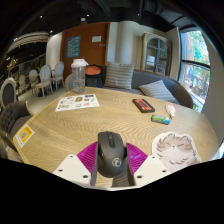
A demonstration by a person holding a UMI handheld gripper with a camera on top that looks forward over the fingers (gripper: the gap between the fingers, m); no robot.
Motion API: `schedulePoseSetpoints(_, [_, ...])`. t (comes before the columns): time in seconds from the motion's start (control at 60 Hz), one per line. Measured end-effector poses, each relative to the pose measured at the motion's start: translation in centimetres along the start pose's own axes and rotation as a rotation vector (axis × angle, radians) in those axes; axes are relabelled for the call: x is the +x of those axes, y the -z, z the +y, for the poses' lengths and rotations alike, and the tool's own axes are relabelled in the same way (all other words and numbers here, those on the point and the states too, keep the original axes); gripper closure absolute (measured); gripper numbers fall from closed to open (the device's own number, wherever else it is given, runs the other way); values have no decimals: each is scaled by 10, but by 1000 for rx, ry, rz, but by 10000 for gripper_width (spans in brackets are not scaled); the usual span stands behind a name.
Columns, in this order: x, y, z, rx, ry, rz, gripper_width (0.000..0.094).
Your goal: Arrange mouse
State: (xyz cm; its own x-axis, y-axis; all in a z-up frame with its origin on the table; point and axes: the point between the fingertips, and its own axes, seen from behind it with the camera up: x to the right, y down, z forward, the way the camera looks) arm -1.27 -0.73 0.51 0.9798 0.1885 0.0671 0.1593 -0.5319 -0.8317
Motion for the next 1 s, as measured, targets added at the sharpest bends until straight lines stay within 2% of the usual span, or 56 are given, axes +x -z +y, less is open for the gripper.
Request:
schedulePoseSetpoints(0.133, [56, 46, -62, 151, -13, 78, 501])
schedulePoseSetpoints(0.233, [136, 80, -85, 196, -38, 225, 501])
schedulePoseSetpoints(0.283, [175, 81, -72, 165, -50, 299, 504])
schedulePoseSetpoints(0.4, [234, 59, -2, -2, -75, 377, 504])
schedulePoseSetpoints(0.45, [241, 49, 27, -67, -91, 373, 504])
schedulePoseSetpoints(0.567, [242, 35, 58, -116, -124, 323, 466])
schedulePoseSetpoints(0.7, [239, 36, 59, -98, -145, 270, 355])
schedulePoseSetpoints(0.8, [239, 63, 39, 5, -130, 240, 61])
schedulePoseSetpoints(0.85, [239, 84, 32, 61, -145, 240, 92])
schedulePoseSetpoints(1.0, [225, 151, 35, 176, -198, 182, 80])
